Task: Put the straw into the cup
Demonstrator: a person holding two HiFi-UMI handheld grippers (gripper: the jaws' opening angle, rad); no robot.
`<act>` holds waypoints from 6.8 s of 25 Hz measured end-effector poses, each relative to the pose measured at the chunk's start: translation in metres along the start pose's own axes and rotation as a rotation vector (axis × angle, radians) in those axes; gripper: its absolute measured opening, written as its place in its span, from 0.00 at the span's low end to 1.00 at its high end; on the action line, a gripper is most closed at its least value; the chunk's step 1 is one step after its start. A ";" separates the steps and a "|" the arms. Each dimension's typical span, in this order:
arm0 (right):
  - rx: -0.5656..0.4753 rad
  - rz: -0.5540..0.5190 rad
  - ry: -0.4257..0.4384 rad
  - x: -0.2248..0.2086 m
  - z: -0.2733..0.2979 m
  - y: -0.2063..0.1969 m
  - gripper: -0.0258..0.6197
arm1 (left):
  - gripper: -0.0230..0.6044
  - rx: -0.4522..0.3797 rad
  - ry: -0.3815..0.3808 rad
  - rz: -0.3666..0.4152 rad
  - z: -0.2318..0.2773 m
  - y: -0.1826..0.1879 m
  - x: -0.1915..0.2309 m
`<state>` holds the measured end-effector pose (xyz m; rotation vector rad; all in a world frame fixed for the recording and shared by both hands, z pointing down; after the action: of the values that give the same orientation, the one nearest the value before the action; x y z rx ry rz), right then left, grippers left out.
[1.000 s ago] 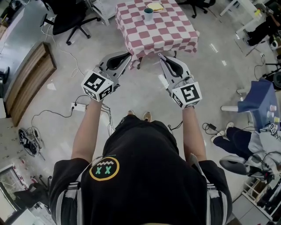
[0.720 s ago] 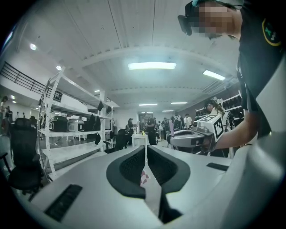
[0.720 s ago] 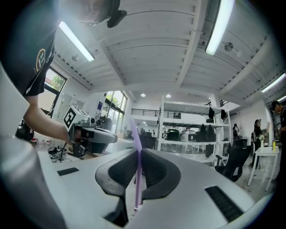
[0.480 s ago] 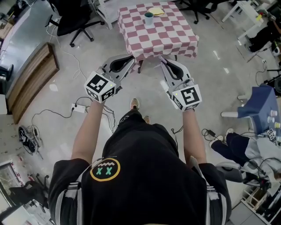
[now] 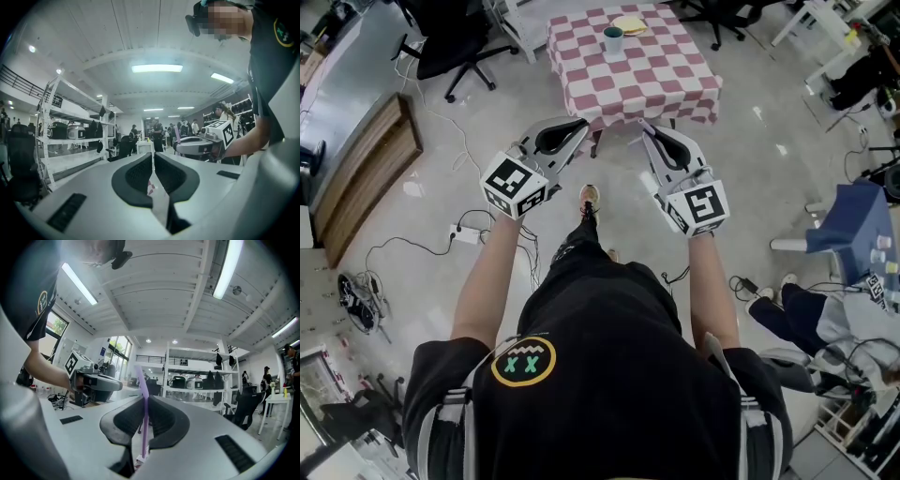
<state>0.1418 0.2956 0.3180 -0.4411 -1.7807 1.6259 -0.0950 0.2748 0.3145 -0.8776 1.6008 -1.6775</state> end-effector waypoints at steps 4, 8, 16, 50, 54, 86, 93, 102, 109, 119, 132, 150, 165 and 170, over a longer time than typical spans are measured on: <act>0.000 -0.004 -0.001 -0.008 0.011 -0.002 0.11 | 0.09 -0.008 0.000 0.001 0.009 0.000 0.012; 0.004 0.001 -0.003 -0.015 0.022 -0.006 0.11 | 0.09 -0.004 -0.003 -0.005 0.017 -0.002 0.025; 0.021 0.014 -0.003 -0.041 0.055 -0.024 0.11 | 0.09 0.003 -0.008 -0.019 0.044 -0.010 0.061; 0.120 0.022 -0.046 -0.176 0.279 -0.059 0.11 | 0.09 0.004 -0.074 -0.117 0.170 -0.020 0.313; 0.118 0.019 -0.052 -0.184 0.299 -0.059 0.11 | 0.09 0.001 -0.084 -0.130 0.179 -0.023 0.334; 0.116 0.008 -0.026 -0.275 0.376 -0.107 0.11 | 0.09 0.017 -0.067 -0.105 0.275 -0.033 0.411; 0.123 0.024 0.000 -0.305 0.403 -0.128 0.11 | 0.09 0.041 -0.054 -0.108 0.306 -0.047 0.435; 0.130 0.063 0.023 -0.330 0.429 -0.153 0.11 | 0.09 0.072 -0.037 -0.130 0.333 -0.067 0.459; 0.140 0.090 0.028 -0.345 0.444 -0.175 0.11 | 0.09 0.089 -0.037 -0.140 0.351 -0.083 0.474; 0.169 0.118 0.037 -0.352 0.463 -0.203 0.11 | 0.09 0.124 -0.034 -0.161 0.365 -0.107 0.490; 0.214 0.156 0.021 -0.352 0.474 -0.249 0.11 | 0.09 0.158 -0.058 -0.182 0.387 -0.140 0.500; 0.272 0.188 0.024 -0.346 0.482 -0.306 0.11 | 0.09 0.206 -0.028 -0.250 0.400 -0.189 0.500; 0.312 0.207 0.036 -0.342 0.487 -0.338 0.11 | 0.09 0.255 -0.022 -0.265 0.410 -0.216 0.502; 0.329 0.204 0.046 -0.340 0.489 -0.345 0.11 | 0.09 0.268 -0.020 -0.261 0.412 -0.222 0.503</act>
<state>0.1206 -0.3449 0.5700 -0.5126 -1.4348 1.9908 -0.0400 -0.3626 0.5647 -0.9910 1.2501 -2.0009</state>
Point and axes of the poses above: the fingertips, and each gripper's own axes: z forward along the fingers, x to its left, y out of its top, the point moved 9 cm from there along -z, backward along the fingers, and after that the axes turned 6 degrees about -z, right-handed, at the moved point
